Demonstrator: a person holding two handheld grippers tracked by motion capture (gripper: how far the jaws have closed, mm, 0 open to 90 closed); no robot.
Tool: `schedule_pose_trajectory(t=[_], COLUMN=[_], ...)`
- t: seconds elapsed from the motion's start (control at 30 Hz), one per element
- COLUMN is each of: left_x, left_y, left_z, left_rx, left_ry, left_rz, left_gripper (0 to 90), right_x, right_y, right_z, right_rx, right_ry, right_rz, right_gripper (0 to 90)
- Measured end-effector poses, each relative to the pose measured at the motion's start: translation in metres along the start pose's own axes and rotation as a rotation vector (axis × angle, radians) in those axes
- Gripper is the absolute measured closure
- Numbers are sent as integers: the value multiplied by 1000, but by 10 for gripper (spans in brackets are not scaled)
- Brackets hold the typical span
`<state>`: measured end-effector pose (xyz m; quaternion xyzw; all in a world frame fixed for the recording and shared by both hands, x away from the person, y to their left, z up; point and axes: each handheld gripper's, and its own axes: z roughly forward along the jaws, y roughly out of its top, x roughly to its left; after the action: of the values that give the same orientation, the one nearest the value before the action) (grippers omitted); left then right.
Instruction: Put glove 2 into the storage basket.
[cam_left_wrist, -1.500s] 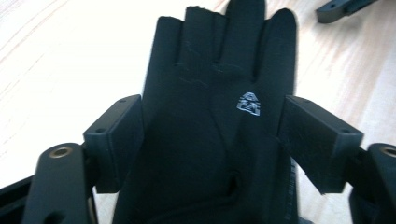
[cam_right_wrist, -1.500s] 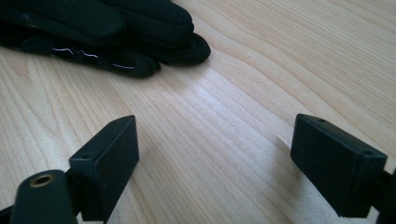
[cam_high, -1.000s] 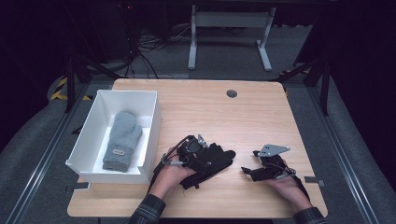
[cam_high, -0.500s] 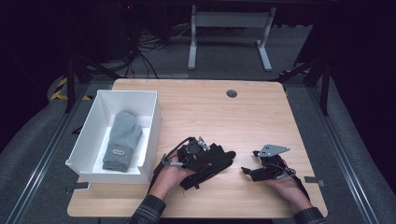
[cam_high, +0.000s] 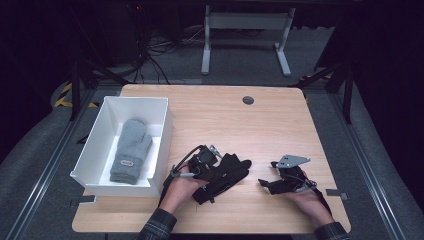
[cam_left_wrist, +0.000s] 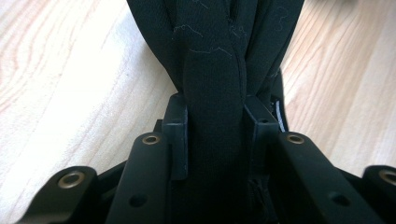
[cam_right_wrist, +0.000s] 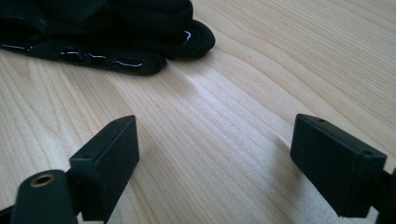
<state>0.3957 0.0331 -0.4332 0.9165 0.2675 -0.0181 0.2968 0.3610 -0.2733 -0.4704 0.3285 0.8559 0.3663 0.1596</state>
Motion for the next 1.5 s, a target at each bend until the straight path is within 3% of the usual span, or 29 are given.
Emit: schedule_pose_trajectory(t=[0.33, 0.6, 0.9, 1.27, 1.5], left_x=[-2, -3, -4, 4, 12], left_y=[2, 7, 16, 23, 20], left_z=[-18, -39, -65, -104, -131], left_rx=[-36, -59, -80, -114, -147], left_ry=[-8, 15, 42, 80, 118], left_rz=[-44, -95, -114, -130, -163], left_gripper=[686, 686, 686, 685, 685], right_x=[0, 0, 1, 2, 2], right_y=[0, 0, 0, -2, -2], right_z=[0, 0, 0, -2, -2], right_rx=[0, 1, 0, 0, -2], right_ry=[0, 1, -2, -3, -2], right_rz=[0, -1, 3, 5, 7], right_gripper=[160, 160, 160, 161, 161])
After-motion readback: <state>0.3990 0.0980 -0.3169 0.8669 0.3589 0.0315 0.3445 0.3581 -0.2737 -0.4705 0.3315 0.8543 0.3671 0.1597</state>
